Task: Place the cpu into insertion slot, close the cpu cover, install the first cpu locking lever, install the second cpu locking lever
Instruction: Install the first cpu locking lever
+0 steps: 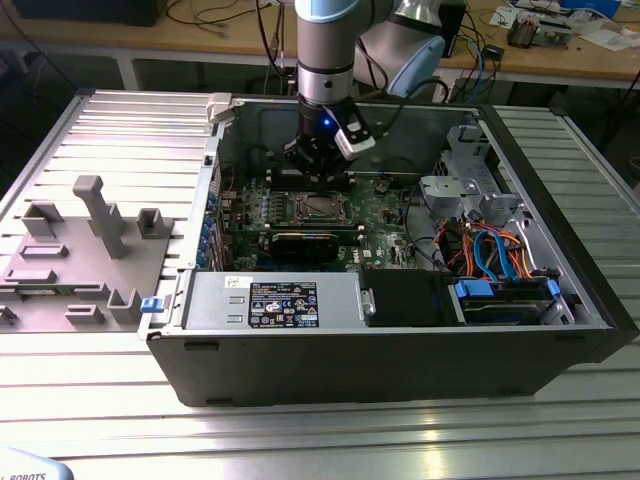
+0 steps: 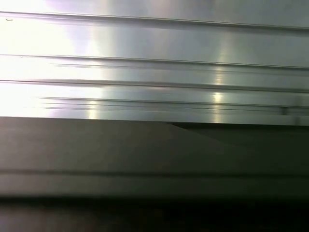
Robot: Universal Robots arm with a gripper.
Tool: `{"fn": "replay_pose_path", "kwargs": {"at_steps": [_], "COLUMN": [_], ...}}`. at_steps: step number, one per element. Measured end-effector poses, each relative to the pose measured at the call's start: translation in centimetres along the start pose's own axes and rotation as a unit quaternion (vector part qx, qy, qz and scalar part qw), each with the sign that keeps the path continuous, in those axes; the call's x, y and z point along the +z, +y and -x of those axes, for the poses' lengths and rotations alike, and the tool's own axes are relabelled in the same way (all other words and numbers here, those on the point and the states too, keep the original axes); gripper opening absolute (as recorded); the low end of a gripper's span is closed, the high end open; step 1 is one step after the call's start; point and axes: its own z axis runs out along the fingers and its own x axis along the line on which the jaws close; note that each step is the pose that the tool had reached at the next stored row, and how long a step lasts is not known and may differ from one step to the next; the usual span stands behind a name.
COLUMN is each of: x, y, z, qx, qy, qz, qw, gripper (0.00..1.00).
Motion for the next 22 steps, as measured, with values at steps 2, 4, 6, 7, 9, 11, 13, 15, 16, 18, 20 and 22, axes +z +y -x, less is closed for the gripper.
{"fn": "replay_pose_path", "kwargs": {"at_steps": [2,4,6,7,9,11,13,15,16,18,20,22], "x": [0.05,0.09,0.14,0.16,0.31,0.4,0.51,0.59,0.63,0.65,0.63,0.58], "y": [-0.03,-0.05,-0.07,-0.08,-0.11,-0.11,-0.12,-0.12,-0.11,-0.05,0.0,0.09], "z": [0.26,0.49,0.75,0.85,1.27,1.44,1.56,1.64,1.64,1.65,1.63,1.61], "qx": [0.0,0.0,0.0,0.0,0.0,0.0,0.0,0.0,0.0,-0.001,-0.002,-0.002], "qy": [0.0007,0.0014,0.0023,0.0027,0.0045,0.0055,0.0061,0.0065,0.0066,0.0067,0.0067,0.0071], "qz": [0.0001,0.0,0.0,0.0001,0.0001,0.0002,0.0002,0.0002,0.0001,-0.0001,-0.0002,-0.0006], "qw": [1.0,1.0,1.0,1.0,0.99999,0.99999,0.99998,0.99998,0.99998,0.99998,0.99998,0.99997], "gripper": [0.11,0.11,0.11,0.11,0.11,0.11,0.11,0.11,0.11,0.11,0.11,0.11]}}
